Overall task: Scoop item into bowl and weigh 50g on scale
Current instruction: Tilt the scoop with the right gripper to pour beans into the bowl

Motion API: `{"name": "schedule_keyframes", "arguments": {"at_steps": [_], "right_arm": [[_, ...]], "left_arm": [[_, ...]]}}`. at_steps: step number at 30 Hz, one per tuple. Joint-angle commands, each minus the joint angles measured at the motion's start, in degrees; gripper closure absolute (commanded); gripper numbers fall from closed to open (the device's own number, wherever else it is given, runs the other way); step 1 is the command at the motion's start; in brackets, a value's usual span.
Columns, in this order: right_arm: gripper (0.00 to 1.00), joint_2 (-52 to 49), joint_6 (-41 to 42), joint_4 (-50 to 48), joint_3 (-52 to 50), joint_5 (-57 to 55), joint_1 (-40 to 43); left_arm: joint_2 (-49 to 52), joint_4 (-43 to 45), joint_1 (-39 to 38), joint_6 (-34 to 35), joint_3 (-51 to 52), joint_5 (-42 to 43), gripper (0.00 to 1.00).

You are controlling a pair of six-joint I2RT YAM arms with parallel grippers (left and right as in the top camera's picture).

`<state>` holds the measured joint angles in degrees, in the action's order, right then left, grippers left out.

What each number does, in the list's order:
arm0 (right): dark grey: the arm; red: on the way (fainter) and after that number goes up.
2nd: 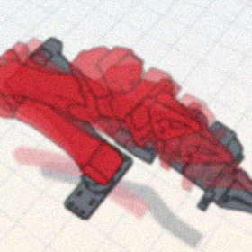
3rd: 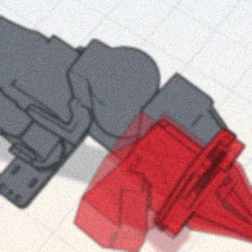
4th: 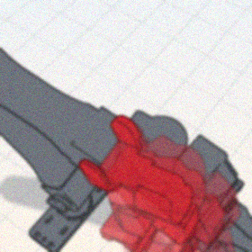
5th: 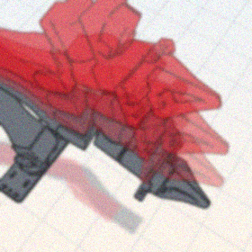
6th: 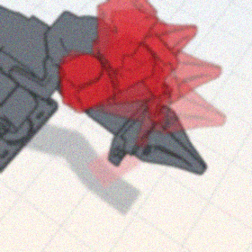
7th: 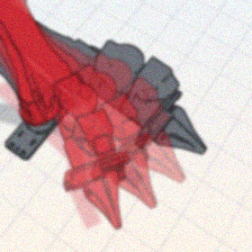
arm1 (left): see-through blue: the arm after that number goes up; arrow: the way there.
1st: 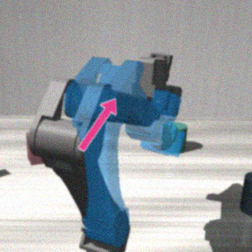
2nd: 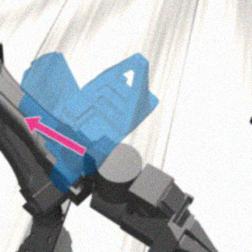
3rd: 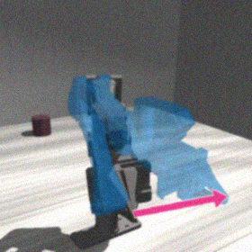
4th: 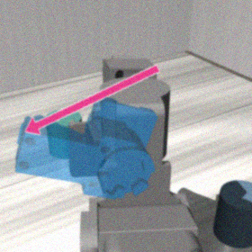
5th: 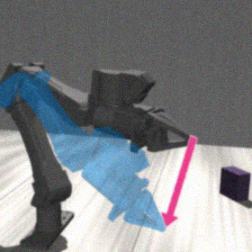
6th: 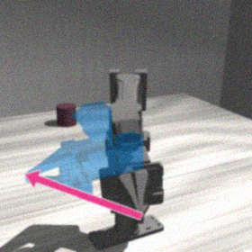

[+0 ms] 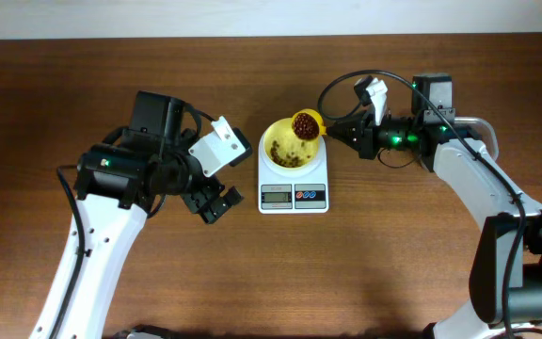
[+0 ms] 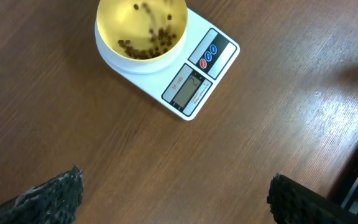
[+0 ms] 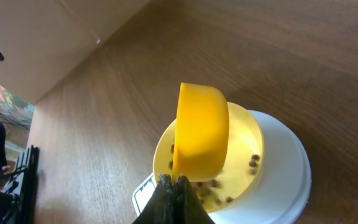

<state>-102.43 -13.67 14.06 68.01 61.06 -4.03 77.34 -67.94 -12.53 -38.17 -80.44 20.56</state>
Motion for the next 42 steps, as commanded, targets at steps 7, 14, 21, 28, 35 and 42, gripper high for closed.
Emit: {"name": "schedule_keyframes", "arguments": {"at_steps": [7,14,21,28,35,42], "right_arm": [[0.96,-0.3,-4.1,-1.4,0.0,2.2,-0.5],[0.96,-0.4,-7.5,-2.6,0.0,-0.6,-0.5],[0.96,-0.5,-7.5,-5.3,0.0,1.2,-0.5],[0.96,-0.8,-7.3,-5.7,0.0,1.2,-0.6],[0.96,-1.1,-7.3,-9.4,0.0,1.3,-1.0],[0.96,-1.1,-7.3,-10.9,0.0,1.5,-3.4]], "left_arm": [[-0.2,-0.1,-0.2,-0.5,0.0,0.0,0.01],[-0.2,-0.1,-0.2,-0.5,0.0,0.0,0.01],[-0.2,-0.1,-0.2,-0.5,0.0,0.0,0.01],[-0.2,-0.1,-0.2,-0.5,0.0,0.0,0.01],[-0.2,-0.1,-0.2,-0.5,0.0,0.0,0.01],[-0.2,-0.1,-0.2,-0.5,0.0,0.0,0.01]]}}
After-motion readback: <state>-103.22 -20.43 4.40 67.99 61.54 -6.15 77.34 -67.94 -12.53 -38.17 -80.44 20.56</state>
